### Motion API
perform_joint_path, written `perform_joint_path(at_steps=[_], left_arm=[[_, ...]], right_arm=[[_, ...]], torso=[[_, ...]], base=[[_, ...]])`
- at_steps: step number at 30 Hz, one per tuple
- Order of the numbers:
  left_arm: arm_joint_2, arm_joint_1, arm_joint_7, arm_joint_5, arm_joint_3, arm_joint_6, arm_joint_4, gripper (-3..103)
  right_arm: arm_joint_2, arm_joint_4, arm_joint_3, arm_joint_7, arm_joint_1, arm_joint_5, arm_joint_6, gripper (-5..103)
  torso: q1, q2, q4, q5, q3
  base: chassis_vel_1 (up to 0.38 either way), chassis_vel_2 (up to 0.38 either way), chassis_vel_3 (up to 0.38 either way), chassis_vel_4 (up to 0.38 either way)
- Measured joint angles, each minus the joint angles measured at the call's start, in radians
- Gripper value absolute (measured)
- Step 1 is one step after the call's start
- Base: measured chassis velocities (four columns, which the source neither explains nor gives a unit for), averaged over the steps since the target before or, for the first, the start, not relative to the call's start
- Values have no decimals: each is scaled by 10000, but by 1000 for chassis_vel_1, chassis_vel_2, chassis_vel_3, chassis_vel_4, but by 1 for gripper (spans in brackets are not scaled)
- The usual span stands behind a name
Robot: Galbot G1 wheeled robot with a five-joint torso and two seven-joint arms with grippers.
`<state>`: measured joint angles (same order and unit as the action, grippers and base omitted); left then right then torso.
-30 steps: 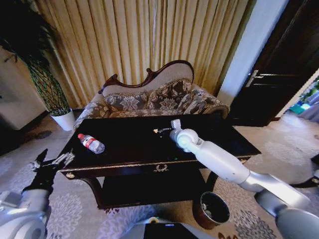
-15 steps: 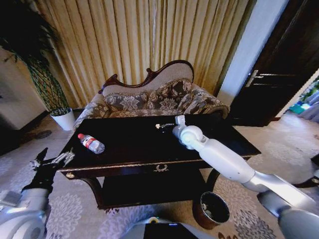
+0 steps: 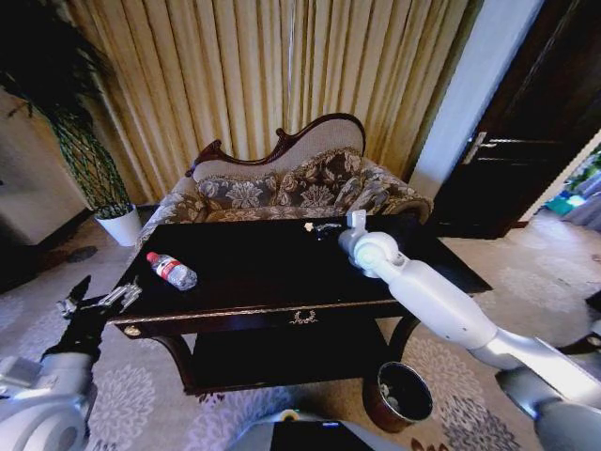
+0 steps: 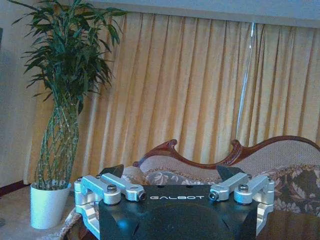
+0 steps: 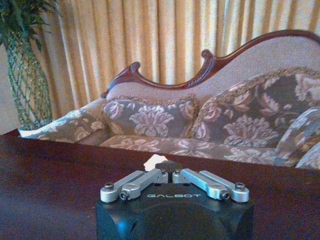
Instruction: Move to the front of the table and place the trash on the table into the trash bin.
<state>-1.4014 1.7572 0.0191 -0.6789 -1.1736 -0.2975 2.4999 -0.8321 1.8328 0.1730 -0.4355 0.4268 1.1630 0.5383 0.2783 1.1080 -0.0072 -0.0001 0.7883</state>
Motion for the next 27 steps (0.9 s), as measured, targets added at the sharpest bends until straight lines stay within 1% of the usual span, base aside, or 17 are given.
perform_joint_path(at_steps=[2,6,7,8,9,11,13,14,16,17,19,21,23,24,25,26,27], left_arm=[[26,-43,6,-33,0,2,0,100],[85,-78,7,-67,-6,4,0,100],[123,-93,12,-93,-15,5,0,100],[148,-101,11,-107,-22,6,0,100],[204,-119,13,-135,-26,9,0,100],[232,-132,17,-147,-25,12,-1,100],[266,-153,30,-157,-5,13,-19,100],[266,-153,30,-157,-5,13,-19,100],[275,-169,46,-172,7,16,-25,100],[275,-169,46,-172,7,16,-25,100],[275,-163,50,-234,-14,30,-42,100],[332,-146,51,-300,-46,55,-110,100],[369,-150,52,-312,-51,64,-140,100],[453,-174,52,-337,-66,77,-187,100],[453,-174,52,-337,-66,77,-187,100],[526,-204,46,-395,-88,79,-219,100],[646,-265,34,-470,-113,80,-272,100]], right_arm=[[204,207,-364,0,215,-58,-2,0],[360,354,-682,-12,444,-197,-2,0],[442,447,-889,-15,604,-302,-3,0],[497,489,-988,-20,679,-365,-6,0],[640,611,-1270,-22,928,-530,-17,0],[719,683,-1437,-22,1090,-628,-26,0],[954,832,-1804,-23,1470,-907,-76,0],[954,832,-1804,-23,1470,-907,-76,0],[1262,1089,-2446,-15,2187,-1142,-154,0],[1262,1089,-2446,-15,2187,-1142,-154,0],[1540,1277,-2924,-15,2667,-1216,-236,0],[1799,1410,-3456,-22,3218,-1333,-412,0],[1852,1470,-3635,-22,3380,-1343,-469,0],[1957,1575,-3927,-8,3703,-1371,-712,0],[1957,1575,-3927,-8,3703,-1371,-712,0],[2006,1634,-4120,60,3922,-1428,-984,0],[2061,1808,-4566,274,4385,-1494,-1420,0]], torso=[[0,0,0,0,0],[0,0,-3,1,0],[0,0,5,0,0],[0,0,6,0,-1],[0,0,1,1,0],[-1,0,-2,1,0],[0,0,1,0,-1],[0,0,1,0,-1],[0,0,-1,4,0],[0,0,-1,4,0],[-1,0,-1,1,0],[-1,0,-1,1,-1],[-1,0,-1,0,-1],[0,0,0,1,-1],[0,0,0,1,-1],[-1,0,0,2,-1],[0,0,2,1,-1]], base=[[0,0,0,0],[0,0,0,0],[0,0,0,0],[0,0,0,0],[0,0,0,0],[0,0,0,0],[0,0,0,0],[0,0,0,0],[0,0,0,0],[0,0,0,0],[0,0,0,0],[0,0,0,0],[0,0,0,0],[0,0,0,0],[0,0,0,0],[0,0,0,0],[0,0,0,0]])
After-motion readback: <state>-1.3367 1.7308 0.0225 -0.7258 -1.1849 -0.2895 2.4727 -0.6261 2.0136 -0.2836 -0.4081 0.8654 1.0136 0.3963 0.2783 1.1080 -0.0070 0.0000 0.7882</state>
